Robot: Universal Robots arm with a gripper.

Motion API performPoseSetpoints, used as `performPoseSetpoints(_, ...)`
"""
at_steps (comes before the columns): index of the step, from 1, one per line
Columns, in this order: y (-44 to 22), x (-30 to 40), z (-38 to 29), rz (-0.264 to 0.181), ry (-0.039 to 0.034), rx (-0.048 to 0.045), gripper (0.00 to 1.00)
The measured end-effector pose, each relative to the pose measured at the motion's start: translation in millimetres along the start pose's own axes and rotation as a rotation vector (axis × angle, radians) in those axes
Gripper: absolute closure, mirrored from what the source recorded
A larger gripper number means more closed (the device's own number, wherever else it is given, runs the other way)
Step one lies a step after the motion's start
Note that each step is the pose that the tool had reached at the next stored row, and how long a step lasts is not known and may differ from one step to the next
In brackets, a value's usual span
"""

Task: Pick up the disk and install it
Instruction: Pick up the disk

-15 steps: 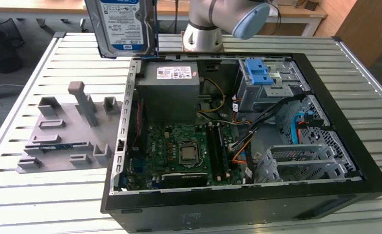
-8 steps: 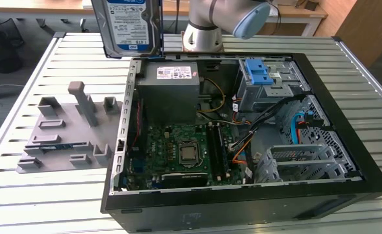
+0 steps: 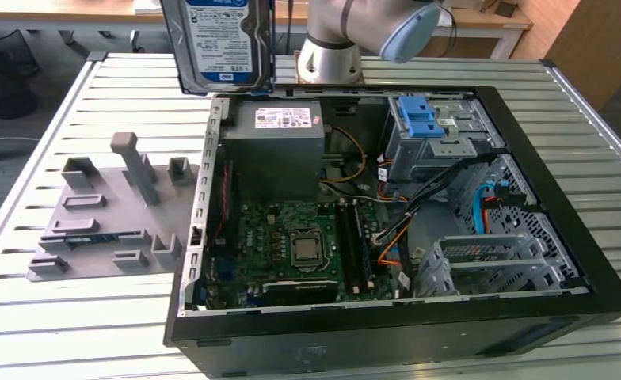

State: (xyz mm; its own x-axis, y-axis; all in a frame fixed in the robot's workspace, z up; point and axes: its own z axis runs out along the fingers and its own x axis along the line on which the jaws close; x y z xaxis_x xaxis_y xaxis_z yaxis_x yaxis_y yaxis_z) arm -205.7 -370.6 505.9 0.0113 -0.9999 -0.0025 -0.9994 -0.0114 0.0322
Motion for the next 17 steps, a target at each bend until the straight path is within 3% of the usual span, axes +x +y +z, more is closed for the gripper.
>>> performPoseSetpoints(17,-23.2,0.3,-0.8,0.000,0.0001,-0.0008,0.64)
